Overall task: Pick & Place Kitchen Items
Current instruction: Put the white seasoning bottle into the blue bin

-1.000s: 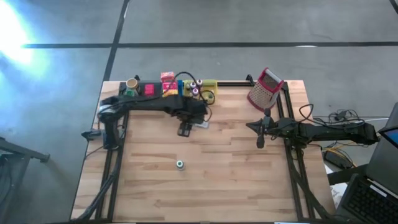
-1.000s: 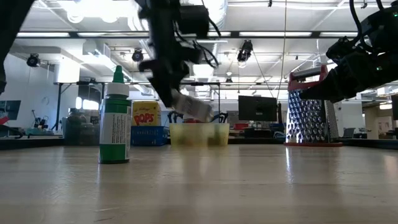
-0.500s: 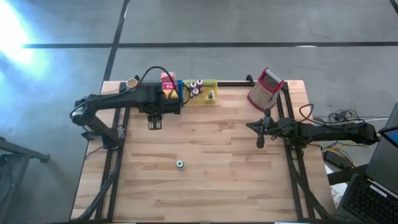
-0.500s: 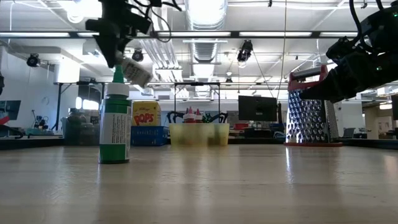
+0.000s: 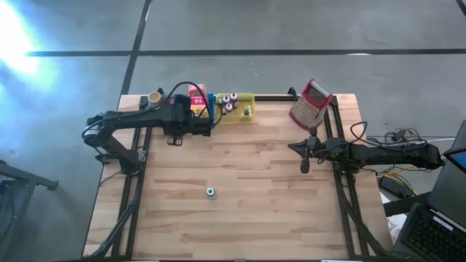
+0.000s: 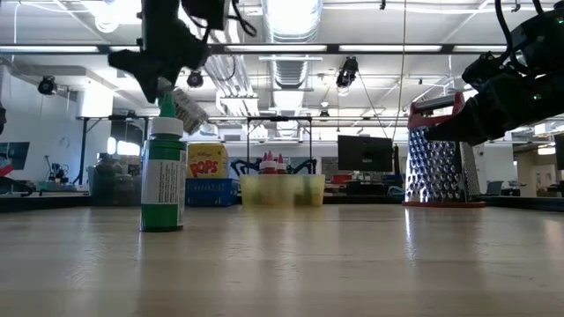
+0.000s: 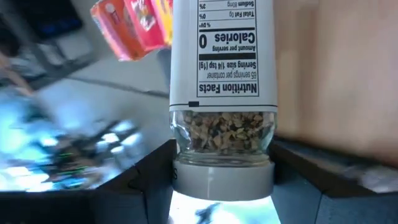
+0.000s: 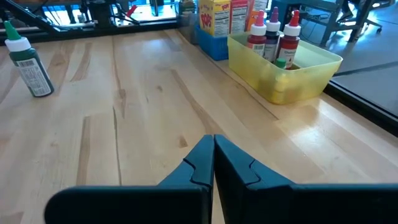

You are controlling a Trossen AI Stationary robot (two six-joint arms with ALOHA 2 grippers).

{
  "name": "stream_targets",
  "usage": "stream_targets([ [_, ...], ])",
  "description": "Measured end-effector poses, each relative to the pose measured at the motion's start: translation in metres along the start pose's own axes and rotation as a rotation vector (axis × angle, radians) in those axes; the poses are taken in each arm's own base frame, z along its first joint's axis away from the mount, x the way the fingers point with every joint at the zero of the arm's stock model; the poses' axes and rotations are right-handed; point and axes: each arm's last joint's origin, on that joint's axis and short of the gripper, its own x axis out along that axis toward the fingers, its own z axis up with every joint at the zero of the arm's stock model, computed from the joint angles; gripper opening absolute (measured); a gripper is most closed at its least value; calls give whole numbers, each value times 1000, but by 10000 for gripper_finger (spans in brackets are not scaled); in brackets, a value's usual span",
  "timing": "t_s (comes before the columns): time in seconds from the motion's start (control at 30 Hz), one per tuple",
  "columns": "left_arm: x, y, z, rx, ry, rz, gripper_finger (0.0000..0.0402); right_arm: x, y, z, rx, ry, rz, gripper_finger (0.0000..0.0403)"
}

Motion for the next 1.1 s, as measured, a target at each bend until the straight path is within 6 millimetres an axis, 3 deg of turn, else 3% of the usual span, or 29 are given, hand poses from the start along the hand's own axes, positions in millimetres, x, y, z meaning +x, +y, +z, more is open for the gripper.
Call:
stream_targets([
  [0.6, 53, -37, -6, 903, 365, 205, 216, 0, 0, 0, 0, 0, 0, 8],
  [0.8, 72, -44, -5, 978, 390, 176, 216, 0, 0, 0, 0, 0, 0, 8],
  [1.1, 92, -29, -1, 972, 405, 182, 216, 0, 0, 0, 0, 0, 0, 8],
])
